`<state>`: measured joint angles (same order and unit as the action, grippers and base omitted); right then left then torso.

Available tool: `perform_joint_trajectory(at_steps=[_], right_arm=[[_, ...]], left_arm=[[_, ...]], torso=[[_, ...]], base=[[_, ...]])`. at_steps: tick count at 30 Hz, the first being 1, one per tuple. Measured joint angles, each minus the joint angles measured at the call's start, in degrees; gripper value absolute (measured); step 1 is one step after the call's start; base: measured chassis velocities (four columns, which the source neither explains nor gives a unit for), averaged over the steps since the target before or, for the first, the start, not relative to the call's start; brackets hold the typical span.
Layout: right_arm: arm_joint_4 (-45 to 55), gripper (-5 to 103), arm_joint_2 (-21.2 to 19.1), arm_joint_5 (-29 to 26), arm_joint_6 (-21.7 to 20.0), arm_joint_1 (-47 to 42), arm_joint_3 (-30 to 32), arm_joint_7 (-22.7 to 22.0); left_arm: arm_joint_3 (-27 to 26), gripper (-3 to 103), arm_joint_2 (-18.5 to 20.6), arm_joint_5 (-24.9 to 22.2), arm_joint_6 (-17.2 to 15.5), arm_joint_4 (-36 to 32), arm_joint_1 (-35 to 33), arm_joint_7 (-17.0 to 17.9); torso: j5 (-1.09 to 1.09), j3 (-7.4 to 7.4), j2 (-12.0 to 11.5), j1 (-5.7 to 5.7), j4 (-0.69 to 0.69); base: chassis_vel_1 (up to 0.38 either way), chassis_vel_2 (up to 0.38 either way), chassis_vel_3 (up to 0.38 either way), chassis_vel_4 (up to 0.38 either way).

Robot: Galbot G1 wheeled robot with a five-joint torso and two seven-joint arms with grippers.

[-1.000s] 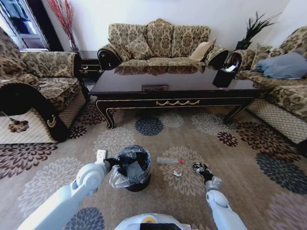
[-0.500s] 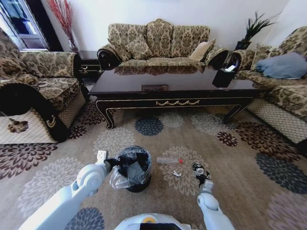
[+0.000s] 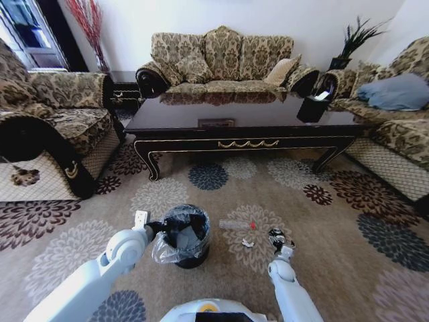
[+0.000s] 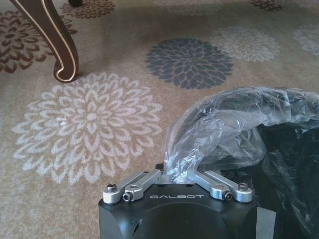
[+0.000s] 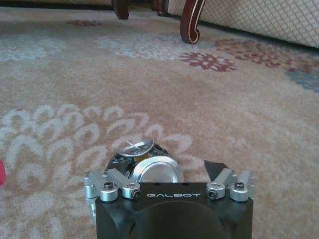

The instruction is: Move to the front of the table and pick up the trash from the floor, then place it into the trash bin.

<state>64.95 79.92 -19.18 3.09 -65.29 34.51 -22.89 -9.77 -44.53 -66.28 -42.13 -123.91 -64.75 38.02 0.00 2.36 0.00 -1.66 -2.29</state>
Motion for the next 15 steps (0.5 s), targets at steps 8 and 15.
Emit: perform_joint_trajectory(at_steps=[8, 15], right_arm=[[-0.3, 57, 0.5, -0.7, -0.6, 0.1, -0.3, 0.2], [-0.5, 35, 0.0, 1.0, 0.3, 0.0, -0.2, 0.6]], left_arm=[[0.1, 3, -0.2, 0.1, 0.0, 0.5, -0.1, -0.2], [0.3, 3, -0.6, 0.2, 0.0, 0.6, 0.0, -0.2]], torso=[[-0.02, -0.01, 0.0, 0.00, 0.01], [-0.02, -0.01, 0.0, 0.00, 0.02]], base=[[0.000, 0.000, 0.000, 0.000], [0.000, 0.000, 0.000, 0.000]])
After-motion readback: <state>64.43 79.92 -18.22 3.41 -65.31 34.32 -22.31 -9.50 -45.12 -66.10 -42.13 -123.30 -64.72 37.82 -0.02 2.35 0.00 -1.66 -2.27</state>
